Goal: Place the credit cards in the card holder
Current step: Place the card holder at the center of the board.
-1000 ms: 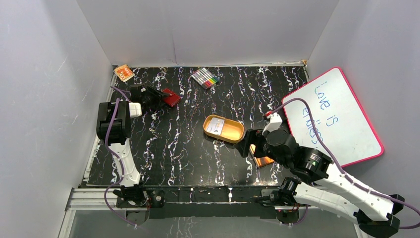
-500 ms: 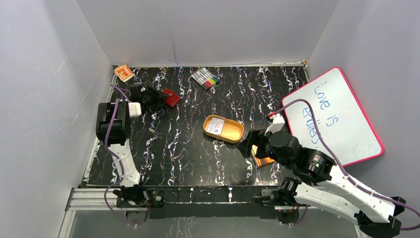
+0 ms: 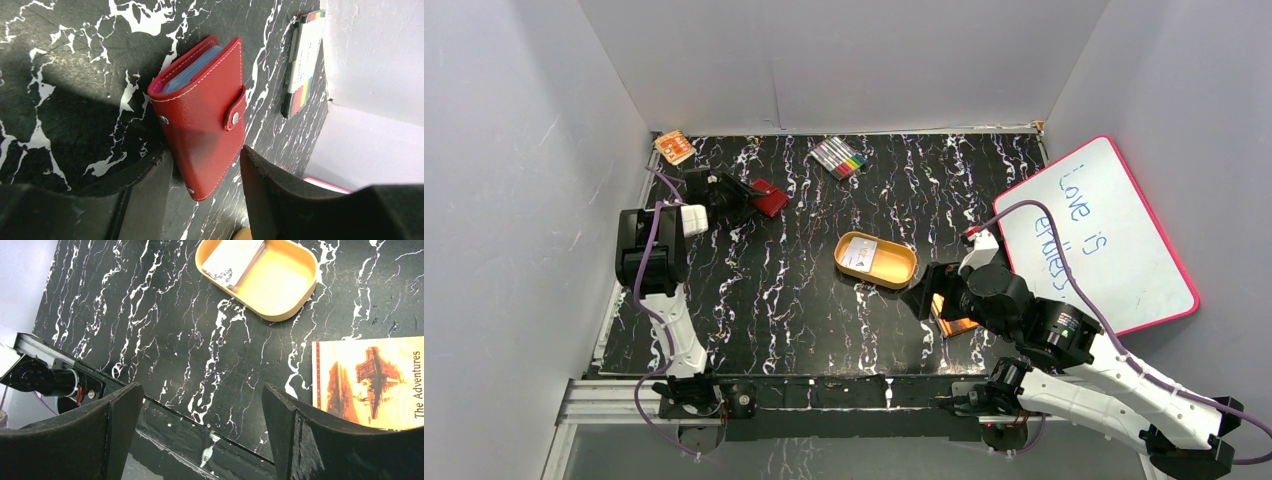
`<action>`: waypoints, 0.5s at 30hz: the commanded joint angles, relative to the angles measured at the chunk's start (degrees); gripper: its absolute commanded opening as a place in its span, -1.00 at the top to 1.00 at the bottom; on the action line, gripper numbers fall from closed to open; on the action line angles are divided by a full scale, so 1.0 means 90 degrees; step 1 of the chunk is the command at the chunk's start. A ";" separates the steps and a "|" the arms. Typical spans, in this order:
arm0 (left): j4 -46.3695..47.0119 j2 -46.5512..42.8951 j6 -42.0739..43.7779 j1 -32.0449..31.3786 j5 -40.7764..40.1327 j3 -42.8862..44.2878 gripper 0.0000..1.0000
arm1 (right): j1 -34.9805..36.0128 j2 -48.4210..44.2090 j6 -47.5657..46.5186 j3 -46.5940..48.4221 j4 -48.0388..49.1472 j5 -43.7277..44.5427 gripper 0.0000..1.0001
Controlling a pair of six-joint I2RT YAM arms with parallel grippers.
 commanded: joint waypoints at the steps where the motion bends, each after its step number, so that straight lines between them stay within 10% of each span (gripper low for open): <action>1: -0.0991 -0.0130 0.0448 0.0033 -0.0511 -0.0141 -0.03 | 0.0009 -0.0040 0.0106 0.0133 0.0169 0.0002 -0.91; 15: -0.1489 -0.0021 0.0947 -0.0224 -0.0620 0.0279 0.00 | 0.0013 0.0036 0.0089 0.0117 0.0259 -0.0065 -0.91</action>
